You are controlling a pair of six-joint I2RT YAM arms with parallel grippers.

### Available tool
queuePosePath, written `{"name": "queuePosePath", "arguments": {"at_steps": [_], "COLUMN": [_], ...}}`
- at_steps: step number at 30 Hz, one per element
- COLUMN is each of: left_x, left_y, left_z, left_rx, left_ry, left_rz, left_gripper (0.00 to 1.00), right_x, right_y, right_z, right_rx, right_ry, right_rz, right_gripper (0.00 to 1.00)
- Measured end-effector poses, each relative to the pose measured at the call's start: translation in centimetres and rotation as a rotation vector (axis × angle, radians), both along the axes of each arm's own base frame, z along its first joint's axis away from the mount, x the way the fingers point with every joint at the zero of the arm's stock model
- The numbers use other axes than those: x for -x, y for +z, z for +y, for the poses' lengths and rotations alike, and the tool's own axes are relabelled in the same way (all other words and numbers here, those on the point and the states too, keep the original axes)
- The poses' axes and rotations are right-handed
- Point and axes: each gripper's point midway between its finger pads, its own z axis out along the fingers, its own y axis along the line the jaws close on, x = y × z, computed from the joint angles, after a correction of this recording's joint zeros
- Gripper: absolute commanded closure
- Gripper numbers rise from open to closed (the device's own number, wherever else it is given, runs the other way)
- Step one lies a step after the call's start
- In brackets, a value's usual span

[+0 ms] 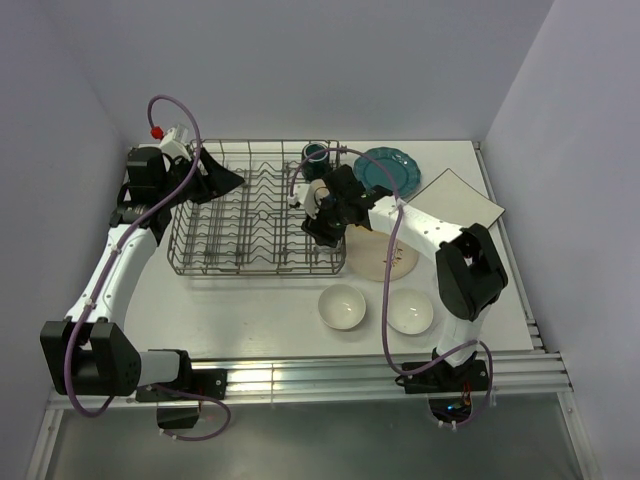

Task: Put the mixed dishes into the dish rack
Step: Place the cup upside down on the dish rack

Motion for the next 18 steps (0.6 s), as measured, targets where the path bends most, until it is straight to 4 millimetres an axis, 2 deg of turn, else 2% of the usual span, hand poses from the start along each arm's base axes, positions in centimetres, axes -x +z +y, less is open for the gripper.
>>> {"name": "queuePosePath", "arguments": {"at_steps": [7,12,18], "left_x": [0.0,0.0,0.1], "left_y": [0.0,-0.3,-0.5], "left_z": [0.1,0.1,0.1], "left_rx": [-0.002,-0.003,-0.004], "left_ry": [0.004,0.007,0.007], "left_rz": [0.0,0.005,0.01], "left_gripper": [0.32,0.32,0.32], "right_x": [-0.6,-0.4,0.0], "right_y": [0.2,-1.1,-2.5], "right_z": [0.5,0.4,0.1], "right_rx": [-0.024,-0.014,0.004], "right_ry": [-0.014,-0.023,-0.027], "right_rz": [-0.014,0.013,0.045], "right_gripper": [0.87,0.83,0.69]}}
